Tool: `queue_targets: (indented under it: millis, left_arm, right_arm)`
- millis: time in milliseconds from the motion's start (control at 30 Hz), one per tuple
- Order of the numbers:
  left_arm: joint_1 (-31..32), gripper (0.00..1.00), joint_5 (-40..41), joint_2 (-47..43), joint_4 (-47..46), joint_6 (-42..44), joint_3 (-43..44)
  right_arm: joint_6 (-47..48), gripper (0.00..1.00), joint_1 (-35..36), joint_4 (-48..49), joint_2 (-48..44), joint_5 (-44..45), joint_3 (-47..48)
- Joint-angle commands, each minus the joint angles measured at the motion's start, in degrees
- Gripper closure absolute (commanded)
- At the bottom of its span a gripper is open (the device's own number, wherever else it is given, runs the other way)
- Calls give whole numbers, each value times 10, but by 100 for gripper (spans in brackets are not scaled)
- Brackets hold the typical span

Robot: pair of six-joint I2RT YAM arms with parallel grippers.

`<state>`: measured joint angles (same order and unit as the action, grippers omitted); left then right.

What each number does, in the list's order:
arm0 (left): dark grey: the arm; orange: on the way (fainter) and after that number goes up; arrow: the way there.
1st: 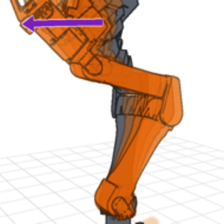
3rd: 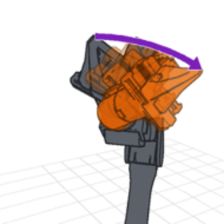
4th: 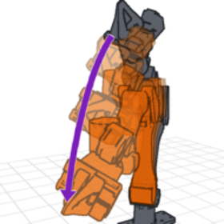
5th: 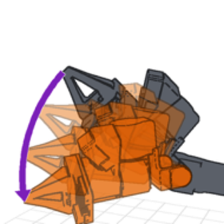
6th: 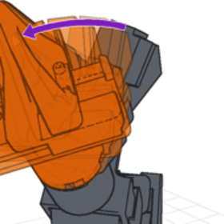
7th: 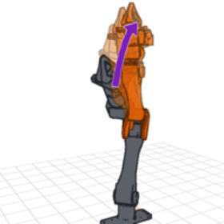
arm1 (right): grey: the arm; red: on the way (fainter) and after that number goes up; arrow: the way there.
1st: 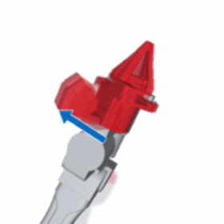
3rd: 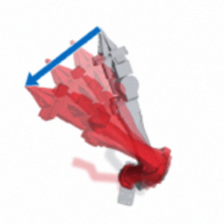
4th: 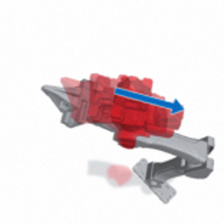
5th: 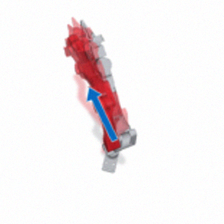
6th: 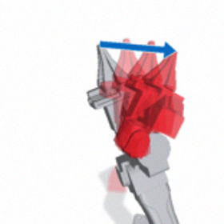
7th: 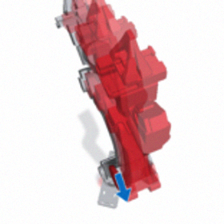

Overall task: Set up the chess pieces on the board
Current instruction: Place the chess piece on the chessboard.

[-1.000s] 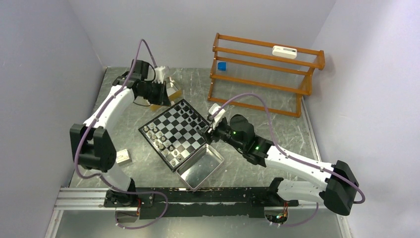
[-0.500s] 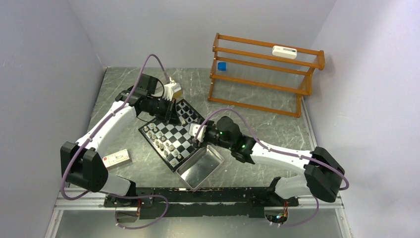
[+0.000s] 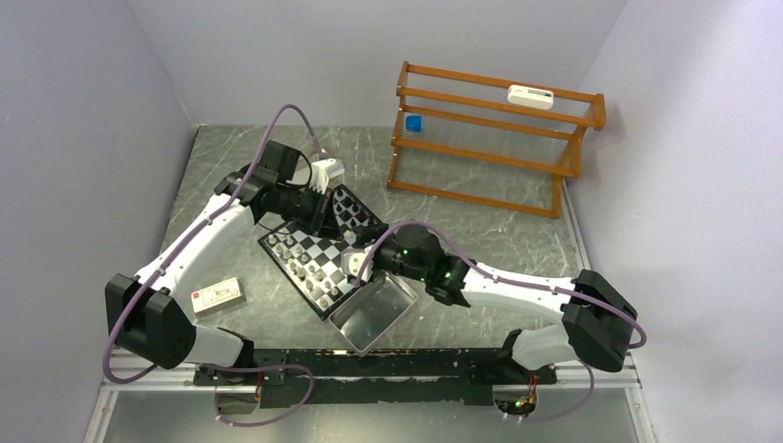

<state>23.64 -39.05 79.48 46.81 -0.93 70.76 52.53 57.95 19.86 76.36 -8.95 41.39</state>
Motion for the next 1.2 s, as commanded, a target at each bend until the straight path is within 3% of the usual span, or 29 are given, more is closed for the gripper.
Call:
queue_targets:
  millis: [0,400,567,767,1167]
  left_arm:
    - [12,95,-13,-21,15,-3,4]
    - [27,95,-5,-7,24,2,2]
    - [31,95,8,-6,25,0,3]
    - [30,95,11,-8,25,-8,19]
    - [30,65,35,-83,-80,-84,-14]
  right_arm:
    - [45,41,12,8,9,12,20]
    - [83,50,35,8,19,42,32]
    - [90,71,39,29,4,38,16]
    - [74,88,44,26,11,48,13]
    - [-154,97,43,152,-11,82,-11]
